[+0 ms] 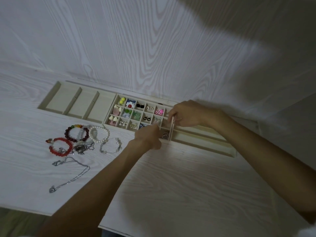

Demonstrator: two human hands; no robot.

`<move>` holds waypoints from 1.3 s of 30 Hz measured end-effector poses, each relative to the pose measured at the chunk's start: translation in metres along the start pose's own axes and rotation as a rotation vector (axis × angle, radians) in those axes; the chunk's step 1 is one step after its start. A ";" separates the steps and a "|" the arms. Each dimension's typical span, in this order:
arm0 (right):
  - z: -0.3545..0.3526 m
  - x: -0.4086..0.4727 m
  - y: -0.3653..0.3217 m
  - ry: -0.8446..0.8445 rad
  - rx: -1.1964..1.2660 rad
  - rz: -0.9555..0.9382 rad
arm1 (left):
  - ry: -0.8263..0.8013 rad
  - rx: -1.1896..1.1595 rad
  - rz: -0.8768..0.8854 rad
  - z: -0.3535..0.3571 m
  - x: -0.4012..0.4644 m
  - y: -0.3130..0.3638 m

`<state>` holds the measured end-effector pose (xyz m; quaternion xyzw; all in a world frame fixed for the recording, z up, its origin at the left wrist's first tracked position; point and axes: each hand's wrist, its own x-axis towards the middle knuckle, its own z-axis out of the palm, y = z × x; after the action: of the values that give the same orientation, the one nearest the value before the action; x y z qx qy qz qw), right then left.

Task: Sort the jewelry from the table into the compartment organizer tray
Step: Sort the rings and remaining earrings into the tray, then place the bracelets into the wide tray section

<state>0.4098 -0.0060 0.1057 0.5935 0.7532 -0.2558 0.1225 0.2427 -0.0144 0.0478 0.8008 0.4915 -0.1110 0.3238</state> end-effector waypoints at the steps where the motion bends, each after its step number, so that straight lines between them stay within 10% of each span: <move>1: -0.004 -0.009 0.003 -0.001 0.052 0.024 | 0.028 -0.030 0.008 -0.005 -0.005 -0.002; 12: 0.072 -0.074 -0.019 0.100 0.374 0.044 | 0.089 -0.290 -0.053 -0.032 -0.073 -0.082; 22: 0.141 -0.033 -0.104 0.046 0.078 0.032 | 0.179 0.086 -0.019 0.020 -0.113 -0.129; 31: 0.170 -0.024 -0.122 0.376 0.059 0.155 | 0.142 0.014 0.071 0.041 -0.110 -0.102; 35: 0.149 -0.038 -0.119 0.211 0.671 0.106 | 0.011 -0.135 0.126 0.032 -0.113 -0.082; 39: 0.106 -0.070 -0.122 0.123 1.399 -0.040 | -0.202 -0.912 0.196 0.003 -0.135 -0.071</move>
<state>0.2991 -0.1404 0.0799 0.5324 0.4280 -0.6487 -0.3355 0.1154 -0.0907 0.0836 0.6047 0.3784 0.0696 0.6974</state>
